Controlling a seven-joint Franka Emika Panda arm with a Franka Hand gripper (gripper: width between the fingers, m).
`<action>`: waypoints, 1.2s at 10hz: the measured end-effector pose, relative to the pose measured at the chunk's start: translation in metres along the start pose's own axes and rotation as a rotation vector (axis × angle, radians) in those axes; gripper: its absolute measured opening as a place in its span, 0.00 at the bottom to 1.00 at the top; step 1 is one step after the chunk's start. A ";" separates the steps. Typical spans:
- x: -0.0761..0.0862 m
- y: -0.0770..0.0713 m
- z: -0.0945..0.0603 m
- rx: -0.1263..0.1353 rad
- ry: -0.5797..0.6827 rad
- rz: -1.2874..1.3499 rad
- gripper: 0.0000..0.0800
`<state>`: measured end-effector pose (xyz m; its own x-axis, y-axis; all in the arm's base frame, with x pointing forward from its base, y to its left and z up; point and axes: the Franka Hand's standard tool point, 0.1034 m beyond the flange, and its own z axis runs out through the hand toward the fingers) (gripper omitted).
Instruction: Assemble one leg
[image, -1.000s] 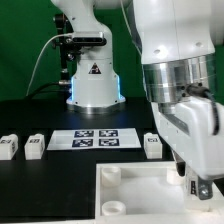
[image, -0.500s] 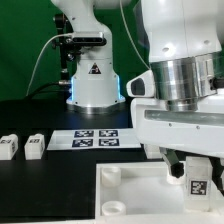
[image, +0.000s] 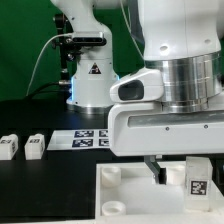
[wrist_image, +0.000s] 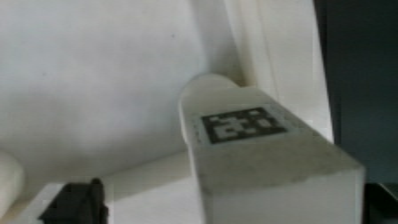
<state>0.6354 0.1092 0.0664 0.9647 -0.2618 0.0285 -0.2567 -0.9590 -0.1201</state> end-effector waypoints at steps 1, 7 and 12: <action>0.000 0.000 0.000 0.000 0.000 0.014 0.80; 0.000 0.001 0.000 0.000 0.000 0.336 0.36; -0.003 0.000 0.000 -0.010 -0.025 1.424 0.36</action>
Offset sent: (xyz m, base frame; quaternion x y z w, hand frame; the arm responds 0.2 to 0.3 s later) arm 0.0000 0.0000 0.0000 0.0000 0.0000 0.0000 1.0000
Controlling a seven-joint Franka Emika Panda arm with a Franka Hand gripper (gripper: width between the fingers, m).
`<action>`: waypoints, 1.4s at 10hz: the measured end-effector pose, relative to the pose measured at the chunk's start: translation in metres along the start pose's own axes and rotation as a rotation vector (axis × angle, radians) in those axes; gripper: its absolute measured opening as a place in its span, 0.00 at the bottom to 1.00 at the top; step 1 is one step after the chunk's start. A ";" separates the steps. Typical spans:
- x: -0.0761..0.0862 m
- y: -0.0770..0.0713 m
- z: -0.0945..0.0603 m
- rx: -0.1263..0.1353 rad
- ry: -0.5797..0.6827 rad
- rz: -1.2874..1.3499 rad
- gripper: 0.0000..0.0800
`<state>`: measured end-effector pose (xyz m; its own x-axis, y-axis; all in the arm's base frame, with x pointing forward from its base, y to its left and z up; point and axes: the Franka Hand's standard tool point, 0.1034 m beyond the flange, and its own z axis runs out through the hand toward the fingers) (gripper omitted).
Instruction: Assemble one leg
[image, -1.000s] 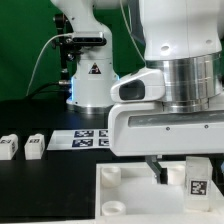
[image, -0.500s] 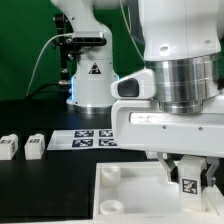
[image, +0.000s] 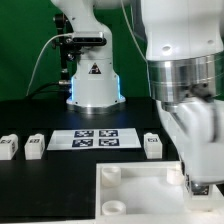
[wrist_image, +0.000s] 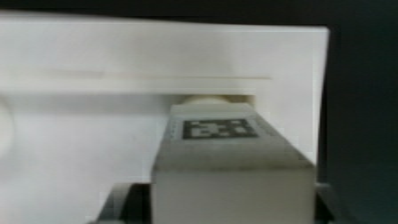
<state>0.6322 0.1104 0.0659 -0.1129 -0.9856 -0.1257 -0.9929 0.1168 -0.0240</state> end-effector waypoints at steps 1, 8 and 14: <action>0.002 -0.001 -0.001 -0.003 -0.005 0.038 0.36; -0.006 0.002 0.002 0.003 -0.011 -0.017 0.79; -0.009 0.002 0.002 0.005 -0.001 -0.680 0.81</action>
Offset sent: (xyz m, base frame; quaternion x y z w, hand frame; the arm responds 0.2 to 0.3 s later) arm 0.0000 0.0000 0.0000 0.0000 0.0000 0.0000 1.0000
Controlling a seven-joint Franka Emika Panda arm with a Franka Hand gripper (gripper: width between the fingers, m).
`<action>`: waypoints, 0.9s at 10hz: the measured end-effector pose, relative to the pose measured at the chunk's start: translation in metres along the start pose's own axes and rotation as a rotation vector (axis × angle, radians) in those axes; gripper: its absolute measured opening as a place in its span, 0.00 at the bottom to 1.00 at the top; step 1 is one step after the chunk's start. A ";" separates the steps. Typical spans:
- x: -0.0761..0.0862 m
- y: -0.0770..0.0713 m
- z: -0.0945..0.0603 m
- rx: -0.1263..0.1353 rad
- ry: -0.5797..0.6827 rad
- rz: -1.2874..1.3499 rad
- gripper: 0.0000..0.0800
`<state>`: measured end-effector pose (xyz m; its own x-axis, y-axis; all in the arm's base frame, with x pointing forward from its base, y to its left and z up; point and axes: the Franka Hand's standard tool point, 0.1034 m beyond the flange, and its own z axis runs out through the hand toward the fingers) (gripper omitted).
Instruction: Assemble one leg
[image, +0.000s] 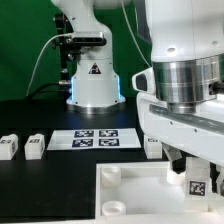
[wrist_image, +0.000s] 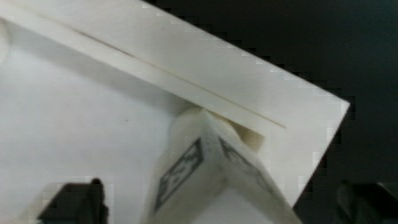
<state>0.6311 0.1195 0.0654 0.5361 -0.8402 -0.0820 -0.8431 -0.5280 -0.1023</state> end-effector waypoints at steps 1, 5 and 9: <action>0.002 0.000 0.000 -0.002 0.015 -0.169 0.81; 0.005 -0.002 0.000 0.003 0.034 -0.464 0.81; 0.006 0.000 0.001 0.004 0.033 -0.285 0.37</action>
Offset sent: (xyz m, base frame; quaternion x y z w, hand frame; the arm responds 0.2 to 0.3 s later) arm 0.0000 0.0000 0.0000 0.0000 0.0000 -0.2667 0.9638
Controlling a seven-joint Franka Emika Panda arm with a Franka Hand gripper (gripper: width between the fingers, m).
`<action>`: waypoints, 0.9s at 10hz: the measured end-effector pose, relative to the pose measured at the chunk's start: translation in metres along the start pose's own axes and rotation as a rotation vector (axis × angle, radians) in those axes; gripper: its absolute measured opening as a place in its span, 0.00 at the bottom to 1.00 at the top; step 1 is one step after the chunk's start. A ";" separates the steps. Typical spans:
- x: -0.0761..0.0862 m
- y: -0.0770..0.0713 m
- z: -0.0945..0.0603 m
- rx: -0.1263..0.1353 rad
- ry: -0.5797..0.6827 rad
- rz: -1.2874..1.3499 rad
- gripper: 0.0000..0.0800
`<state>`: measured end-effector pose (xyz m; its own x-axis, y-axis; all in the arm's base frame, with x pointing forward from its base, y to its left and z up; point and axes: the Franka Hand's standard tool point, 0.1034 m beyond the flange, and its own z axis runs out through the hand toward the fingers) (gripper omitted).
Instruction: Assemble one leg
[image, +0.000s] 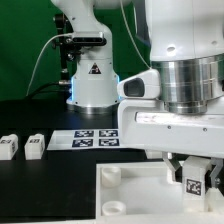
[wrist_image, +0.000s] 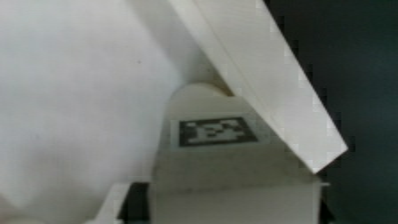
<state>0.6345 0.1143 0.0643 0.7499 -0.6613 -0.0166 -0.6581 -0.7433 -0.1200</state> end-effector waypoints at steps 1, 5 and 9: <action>0.001 0.001 0.000 0.000 0.000 0.083 0.37; 0.000 0.002 -0.001 -0.029 -0.031 0.980 0.37; 0.002 0.006 -0.003 -0.035 -0.020 1.289 0.37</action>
Offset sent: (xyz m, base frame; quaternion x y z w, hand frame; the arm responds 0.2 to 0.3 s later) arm 0.0147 -0.0034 0.0140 -0.0417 0.0125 0.3904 0.9196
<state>0.6320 0.1079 0.0667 -0.4240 -0.8982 -0.1156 -0.9051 0.4247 0.0197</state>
